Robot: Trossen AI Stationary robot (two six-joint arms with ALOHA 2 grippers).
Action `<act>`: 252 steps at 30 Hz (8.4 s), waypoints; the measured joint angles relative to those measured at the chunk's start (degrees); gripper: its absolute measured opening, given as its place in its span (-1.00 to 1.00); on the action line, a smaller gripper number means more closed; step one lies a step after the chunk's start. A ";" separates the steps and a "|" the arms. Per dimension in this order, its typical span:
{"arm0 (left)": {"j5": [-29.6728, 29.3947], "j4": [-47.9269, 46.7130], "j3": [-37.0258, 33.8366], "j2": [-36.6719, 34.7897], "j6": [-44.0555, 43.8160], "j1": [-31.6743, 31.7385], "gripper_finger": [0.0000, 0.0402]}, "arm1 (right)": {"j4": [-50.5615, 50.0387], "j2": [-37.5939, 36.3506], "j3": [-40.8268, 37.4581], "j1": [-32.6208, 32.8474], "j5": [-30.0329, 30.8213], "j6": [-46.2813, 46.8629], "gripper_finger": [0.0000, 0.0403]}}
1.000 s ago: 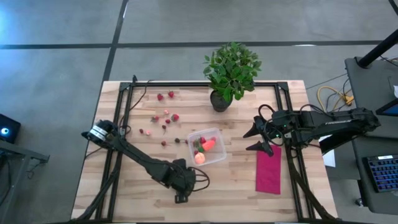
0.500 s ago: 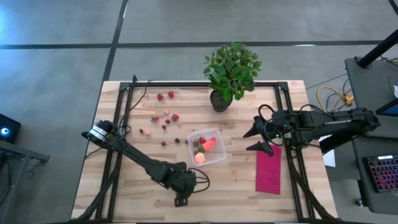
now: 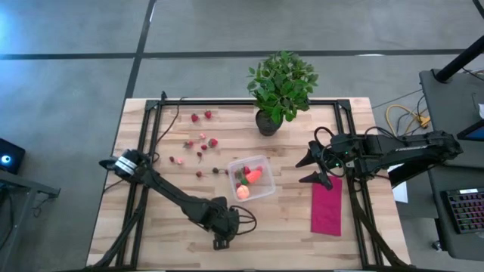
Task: Pick and placing Produce into tupperware
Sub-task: Put the red cherry into the transparent bin, then put the red strawberry into the transparent bin, then put the red cherry into the transparent bin
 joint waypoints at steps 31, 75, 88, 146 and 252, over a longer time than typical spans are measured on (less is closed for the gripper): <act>-6.05 -4.49 0.74 0.14 0.04 -0.13 -0.59 | 0.02 -0.02 0.00 0.01 0.01 0.00 0.55; 6.05 -12.86 5.84 -12.92 7.40 2.12 -0.10 | 0.02 -0.02 0.01 0.00 0.02 0.00 0.52; -3.87 -12.62 4.87 -6.20 -16.30 -5.97 -0.10 | 0.00 -0.01 0.01 0.02 0.00 0.00 0.51; -6.99 -9.04 -3.55 -4.12 -17.97 -5.11 -0.37 | 0.00 0.00 0.01 0.01 0.00 0.00 0.55; 5.70 -13.71 -5.58 -5.55 -74.77 -0.48 -0.20 | 0.02 0.00 0.01 0.02 0.02 0.00 0.52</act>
